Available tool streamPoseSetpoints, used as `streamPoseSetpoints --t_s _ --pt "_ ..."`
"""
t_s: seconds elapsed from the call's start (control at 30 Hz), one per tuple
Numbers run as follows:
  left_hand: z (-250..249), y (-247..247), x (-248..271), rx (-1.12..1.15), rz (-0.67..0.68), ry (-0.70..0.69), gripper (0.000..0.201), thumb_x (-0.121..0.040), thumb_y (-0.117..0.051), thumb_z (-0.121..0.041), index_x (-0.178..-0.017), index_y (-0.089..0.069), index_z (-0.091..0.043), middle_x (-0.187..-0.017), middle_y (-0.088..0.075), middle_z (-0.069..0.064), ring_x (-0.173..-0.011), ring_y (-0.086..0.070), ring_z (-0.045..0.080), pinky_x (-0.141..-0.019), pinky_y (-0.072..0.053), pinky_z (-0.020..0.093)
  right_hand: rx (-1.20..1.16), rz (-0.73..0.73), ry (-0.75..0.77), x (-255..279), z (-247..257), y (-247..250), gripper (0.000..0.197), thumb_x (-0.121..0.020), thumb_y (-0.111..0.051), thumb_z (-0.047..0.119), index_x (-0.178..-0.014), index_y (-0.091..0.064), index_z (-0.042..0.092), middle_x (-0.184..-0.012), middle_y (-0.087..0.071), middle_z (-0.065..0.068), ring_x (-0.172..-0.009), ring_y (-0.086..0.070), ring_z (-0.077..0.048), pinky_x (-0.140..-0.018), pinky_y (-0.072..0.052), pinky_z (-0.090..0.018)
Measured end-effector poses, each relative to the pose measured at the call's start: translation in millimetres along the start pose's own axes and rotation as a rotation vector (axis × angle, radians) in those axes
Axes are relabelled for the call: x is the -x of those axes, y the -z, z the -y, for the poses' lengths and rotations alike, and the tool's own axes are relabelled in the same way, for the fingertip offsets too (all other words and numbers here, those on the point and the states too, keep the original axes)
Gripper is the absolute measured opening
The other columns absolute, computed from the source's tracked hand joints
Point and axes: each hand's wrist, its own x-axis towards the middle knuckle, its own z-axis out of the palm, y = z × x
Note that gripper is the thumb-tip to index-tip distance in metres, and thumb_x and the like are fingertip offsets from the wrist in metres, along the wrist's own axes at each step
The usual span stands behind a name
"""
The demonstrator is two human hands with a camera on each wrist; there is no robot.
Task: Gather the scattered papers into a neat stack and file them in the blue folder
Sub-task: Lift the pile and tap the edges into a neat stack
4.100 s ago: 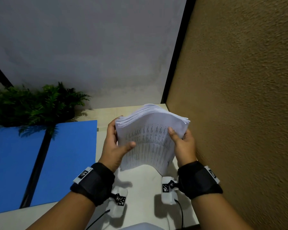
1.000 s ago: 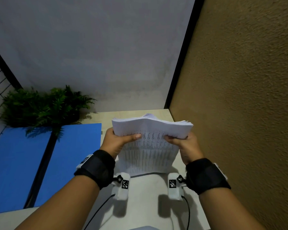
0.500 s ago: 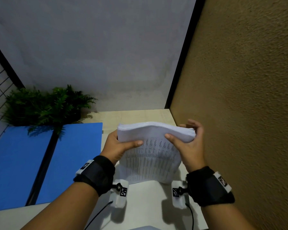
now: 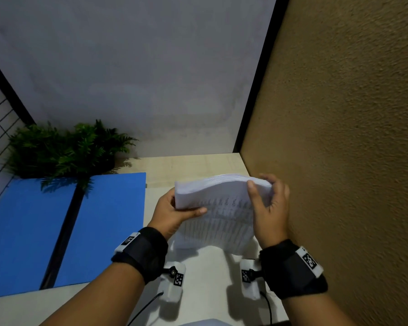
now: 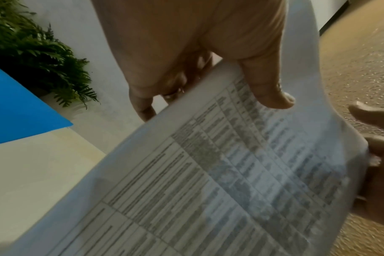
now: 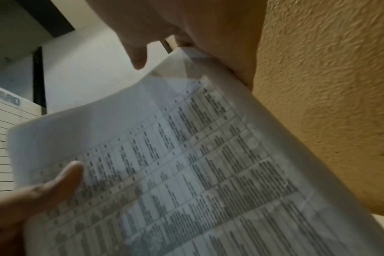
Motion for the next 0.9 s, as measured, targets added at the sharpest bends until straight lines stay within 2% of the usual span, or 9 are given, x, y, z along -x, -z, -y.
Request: streamPoseSetpoints --t_s 0.1,0.17,0.27,0.33,0.47,0.57,0.67,0.73,0.9 --pt "1.5 0.6 -0.1 0.019 -0.026 -0.002 0.05 -0.063 -0.086 -0.006 -0.105 -0.067 -0.023 -0.101 -0.073 -0.002 -0.09 -0.069 0.009 -0.067 -0.055 0.02 0.035 0.044 0.038 3.8 0.4 -4.9 0.043 -0.076 -0.059 0.06 -0.114 -0.053 0.041 -0.115 -0.04 0.016 -0.111 -0.043 0.008 -0.088 -0.05 -0.028" --pt "4.6 0.5 -0.9 -0.005 -0.039 -0.003 0.044 -0.065 -0.085 -0.006 -0.102 -0.068 -0.022 -0.1 -0.073 0.0 -0.091 -0.068 0.013 -0.069 -0.056 0.02 -0.059 0.002 -0.041 4.7 1.7 -4.2 0.061 -0.073 -0.068 0.057 -0.128 -0.044 0.045 -0.127 -0.04 0.012 -0.118 -0.045 0.002 -0.097 -0.05 -0.039" --pt "7.1 -1.8 -3.8 0.024 -0.061 0.022 0.039 -0.067 -0.083 -0.001 -0.097 -0.069 -0.021 -0.097 -0.074 0.0 -0.086 -0.069 0.009 -0.075 -0.058 0.021 -0.214 0.028 -0.125 6.6 -1.6 -4.4 0.107 -0.067 -0.085 0.027 -0.147 -0.016 0.044 -0.131 -0.034 0.028 -0.121 -0.043 0.008 -0.097 -0.046 -0.018" --pt "8.0 -3.3 -5.6 0.042 -0.078 0.047 0.035 -0.068 -0.082 -0.002 -0.097 -0.07 -0.017 -0.098 -0.074 0.004 -0.086 -0.069 0.013 -0.078 -0.058 0.026 -0.255 0.065 -0.226 9.0 -14.9 -5.9 0.112 -0.062 -0.089 0.014 -0.147 -0.02 0.038 -0.131 -0.041 0.022 -0.117 -0.047 0.007 -0.093 -0.047 -0.015" --pt "10.4 -1.1 -10.6 0.073 -0.09 0.104 0.029 -0.071 -0.08 -0.003 -0.097 -0.07 -0.013 -0.096 -0.073 0.007 -0.092 -0.065 0.023 -0.078 -0.054 0.032 -0.367 0.171 -0.578 9.3 -51.5 -10.9 0.057 -0.053 -0.09 0.003 -0.104 -0.067 0.015 -0.113 -0.07 -0.014 -0.109 -0.064 -0.029 -0.088 -0.056 -0.043" --pt "11.1 -1.8 -11.3 0.098 -0.112 0.128 0.023 -0.073 -0.076 0.0 -0.09 -0.069 -0.014 -0.09 -0.071 0.006 -0.09 -0.064 0.025 -0.079 -0.052 0.036 -0.275 0.313 -0.672 15.4 -76.4 -8.8 0.043 -0.056 -0.087 0.0 -0.093 -0.07 0.015 -0.104 -0.072 -0.011 -0.106 -0.064 -0.033 -0.081 -0.057 -0.04" --pt "10.0 -2.5 -8.2 0.158 -0.117 0.136 0.031 -0.066 -0.082 -0.002 -0.093 -0.069 -0.011 -0.094 -0.073 0.01 -0.097 -0.066 0.032 -0.087 -0.053 0.042 -0.167 0.381 -0.7 17.7 -83.3 2.1 0.029 -0.067 -0.082 -0.001 -0.087 -0.068 0.015 -0.092 -0.07 -0.002 -0.097 -0.064 -0.03 -0.064 -0.054 -0.025" --pt "8.1 -2.6 -6.7 0.216 -0.107 0.144 0.049 -0.052 -0.087 -0.011 -0.097 -0.071 -0.01 -0.101 -0.074 0.013 -0.103 -0.067 0.034 -0.088 -0.055 0.044 -0.145 0.347 -0.653 13.2 -76.3 14.5 0.019 -0.073 -0.078 -0.002 -0.083 -0.069 0.012 -0.083 -0.069 -0.003 -0.084 -0.063 -0.026 -0.056 -0.054 -0.021" --pt "-8.1 19.1 -15.6 0.05 -0.309 -0.026 0.066 -0.051 -0.088 -0.003 -0.106 -0.059 -0.026 -0.095 -0.067 0.01 -0.087 -0.065 0.025 -0.078 -0.056 0.038 0.269 0.377 -0.305 -22.1 -62.4 49.3 0.014 -0.082 -0.069 0.016 -0.091 -0.069 0.027 -0.086 -0.073 -0.003 -0.086 -0.067 -0.025 -0.077 -0.058 -0.047"
